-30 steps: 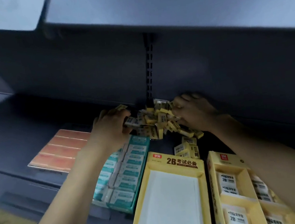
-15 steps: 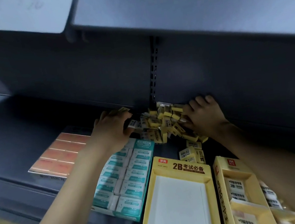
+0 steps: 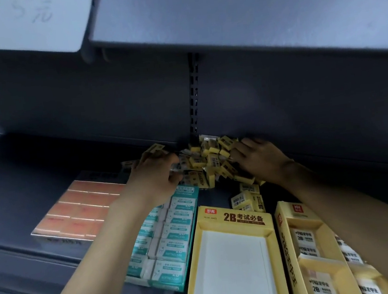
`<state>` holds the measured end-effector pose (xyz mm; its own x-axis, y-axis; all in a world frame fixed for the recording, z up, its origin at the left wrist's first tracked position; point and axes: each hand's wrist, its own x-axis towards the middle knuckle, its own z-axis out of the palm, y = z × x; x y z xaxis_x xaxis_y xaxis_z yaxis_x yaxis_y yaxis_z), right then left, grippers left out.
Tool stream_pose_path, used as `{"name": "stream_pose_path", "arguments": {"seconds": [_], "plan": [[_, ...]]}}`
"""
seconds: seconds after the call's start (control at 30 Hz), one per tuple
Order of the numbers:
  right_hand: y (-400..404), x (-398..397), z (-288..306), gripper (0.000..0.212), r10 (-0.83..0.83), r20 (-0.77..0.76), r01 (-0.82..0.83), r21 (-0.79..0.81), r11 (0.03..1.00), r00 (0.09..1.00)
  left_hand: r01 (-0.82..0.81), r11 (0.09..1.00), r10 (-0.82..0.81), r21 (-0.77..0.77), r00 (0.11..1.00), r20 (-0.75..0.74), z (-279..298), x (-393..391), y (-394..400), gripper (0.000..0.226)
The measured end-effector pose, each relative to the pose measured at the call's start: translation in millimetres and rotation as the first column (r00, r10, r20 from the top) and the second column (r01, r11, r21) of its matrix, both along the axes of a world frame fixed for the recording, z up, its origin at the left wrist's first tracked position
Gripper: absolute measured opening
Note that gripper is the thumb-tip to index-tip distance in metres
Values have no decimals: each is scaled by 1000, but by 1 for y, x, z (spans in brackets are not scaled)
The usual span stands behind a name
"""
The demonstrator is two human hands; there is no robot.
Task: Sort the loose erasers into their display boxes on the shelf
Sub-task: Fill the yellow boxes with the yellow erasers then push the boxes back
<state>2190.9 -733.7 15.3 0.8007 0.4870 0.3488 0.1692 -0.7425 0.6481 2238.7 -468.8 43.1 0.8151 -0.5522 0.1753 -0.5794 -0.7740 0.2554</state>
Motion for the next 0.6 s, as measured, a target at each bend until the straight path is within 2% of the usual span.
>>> {"name": "stream_pose_path", "arguments": {"seconds": [0.03, 0.13, 0.2, 0.3, 0.47, 0.6], "plan": [[0, 0, 0, 17, -48, -23, 49, 23, 999, 999, 4, 1000, -4, 2, 1000, 0, 0, -1, 0, 36], [0, 0, 1, 48, -204, -123, 213, 62, 975, 971, 13, 1000, -13, 6, 1000, 3, -1, -2, 2, 35], [0, 1, 1, 54, -251, -149, 264, 73, 962, 957, 14, 1000, -14, 13, 1000, -2, -3, -2, 3, 35], [1, 6, 0, 51, -267, -145, 276, 47, 960, 953, 27, 999, -27, 17, 999, -30, -7, -2, 2, 33], [1, 11, -7, 34, -339, -150, 333, -66, 941, 929, 49, 998, -48, 34, 998, -36, -9, -8, -3, 30], [11, 11, -3, 33, -397, -214, 408, 9, 913, 892, 56, 998, -55, 30, 998, -43, -9, -8, -6, 29]]}}
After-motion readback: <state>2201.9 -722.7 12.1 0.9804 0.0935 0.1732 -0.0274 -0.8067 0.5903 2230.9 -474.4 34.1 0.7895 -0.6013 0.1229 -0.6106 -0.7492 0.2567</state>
